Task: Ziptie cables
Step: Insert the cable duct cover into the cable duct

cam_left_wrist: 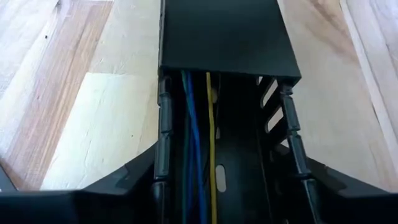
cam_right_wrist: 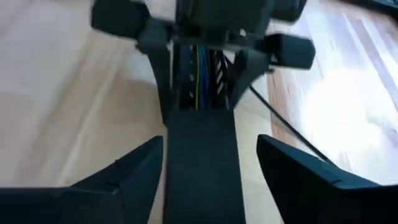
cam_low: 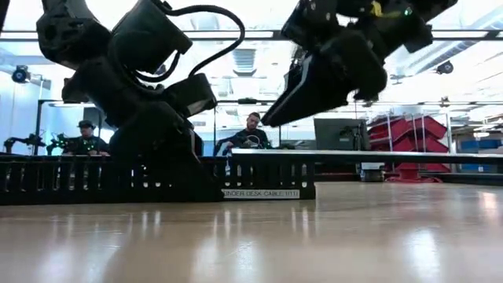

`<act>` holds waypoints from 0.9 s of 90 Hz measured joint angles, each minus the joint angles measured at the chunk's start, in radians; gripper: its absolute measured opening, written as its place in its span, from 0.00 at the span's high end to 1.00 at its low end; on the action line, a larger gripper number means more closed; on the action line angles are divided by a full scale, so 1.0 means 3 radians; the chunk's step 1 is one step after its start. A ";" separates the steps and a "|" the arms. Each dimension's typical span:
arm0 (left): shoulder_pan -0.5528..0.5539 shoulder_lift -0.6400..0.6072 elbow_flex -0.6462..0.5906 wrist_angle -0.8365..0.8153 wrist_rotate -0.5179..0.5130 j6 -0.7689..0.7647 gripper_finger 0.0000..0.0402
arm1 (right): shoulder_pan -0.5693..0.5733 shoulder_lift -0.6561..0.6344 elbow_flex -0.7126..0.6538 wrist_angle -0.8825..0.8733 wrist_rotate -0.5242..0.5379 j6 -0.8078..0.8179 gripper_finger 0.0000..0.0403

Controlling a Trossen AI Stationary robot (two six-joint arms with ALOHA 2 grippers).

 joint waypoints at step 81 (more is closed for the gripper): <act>0.0001 0.0000 0.0000 0.0011 -0.0010 -0.0024 0.43 | -0.0109 0.0377 -0.0029 0.0001 -0.0090 0.0192 0.14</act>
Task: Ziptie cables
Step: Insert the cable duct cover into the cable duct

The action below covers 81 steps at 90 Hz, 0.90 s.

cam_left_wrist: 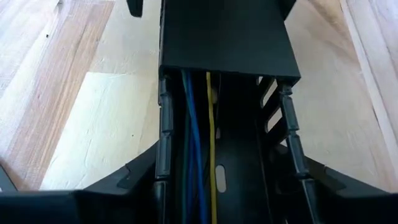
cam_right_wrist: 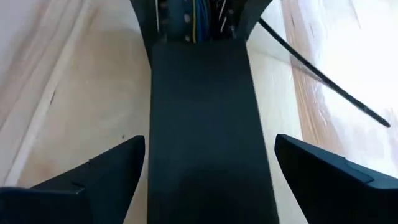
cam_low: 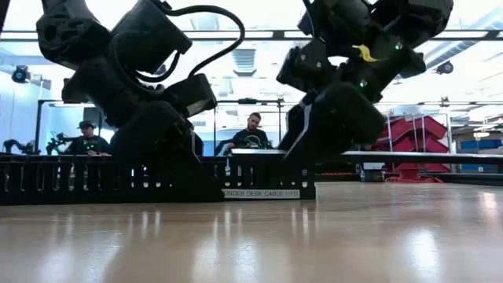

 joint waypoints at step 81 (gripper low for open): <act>-0.0018 0.0000 0.0000 0.0002 -0.0013 0.0022 0.43 | -0.0066 -0.0059 0.0017 0.0032 -0.0173 0.0054 0.46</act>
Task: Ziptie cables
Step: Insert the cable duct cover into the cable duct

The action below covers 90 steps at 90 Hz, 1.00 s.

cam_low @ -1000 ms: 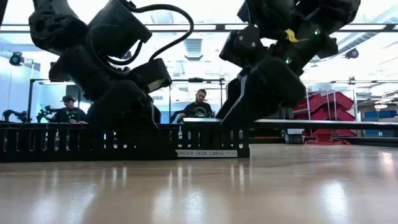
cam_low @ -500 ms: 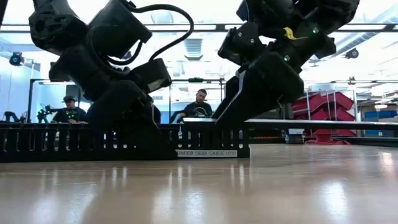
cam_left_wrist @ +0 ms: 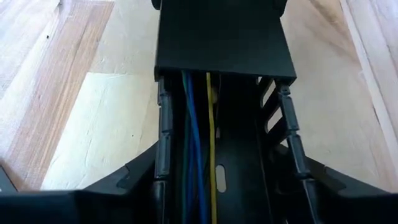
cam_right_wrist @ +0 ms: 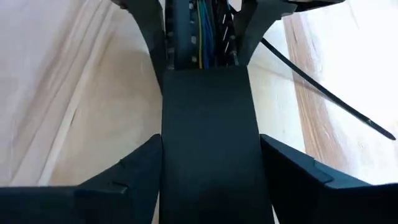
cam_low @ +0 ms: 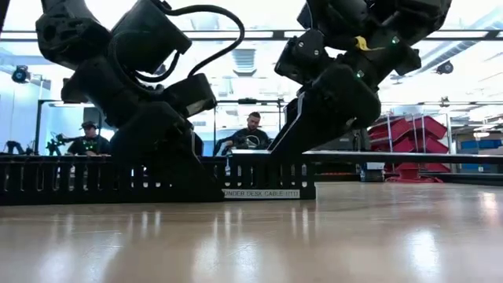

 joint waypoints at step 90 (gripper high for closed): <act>-0.0025 0.0000 0.0031 0.0157 -0.0076 0.0160 0.43 | -0.0158 0.0142 0.0192 -0.0135 -0.0580 0.0001 0.45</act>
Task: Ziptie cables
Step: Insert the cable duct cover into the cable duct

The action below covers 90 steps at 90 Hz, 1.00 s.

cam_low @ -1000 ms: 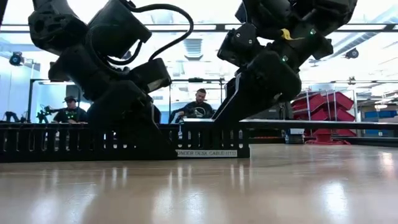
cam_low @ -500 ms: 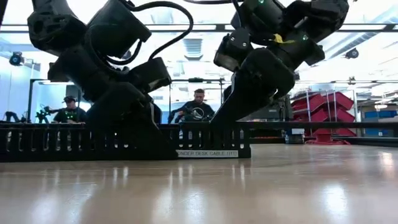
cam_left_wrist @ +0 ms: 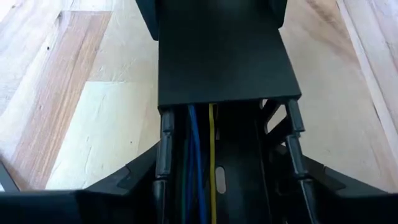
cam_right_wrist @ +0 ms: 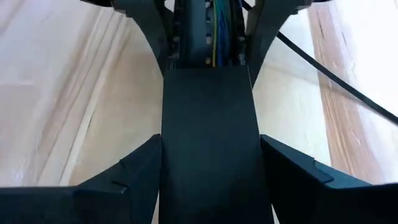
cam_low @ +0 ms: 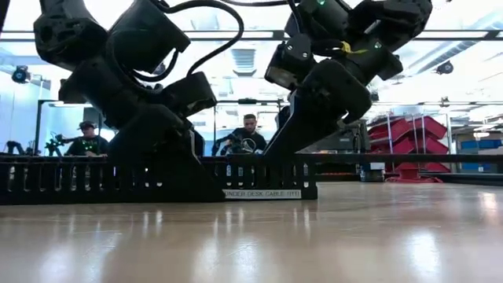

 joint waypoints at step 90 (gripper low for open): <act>0.0065 0.0006 0.0120 0.0162 -0.0055 0.0099 0.44 | 0.0041 0.0190 0.0208 0.0022 0.0188 0.0476 0.46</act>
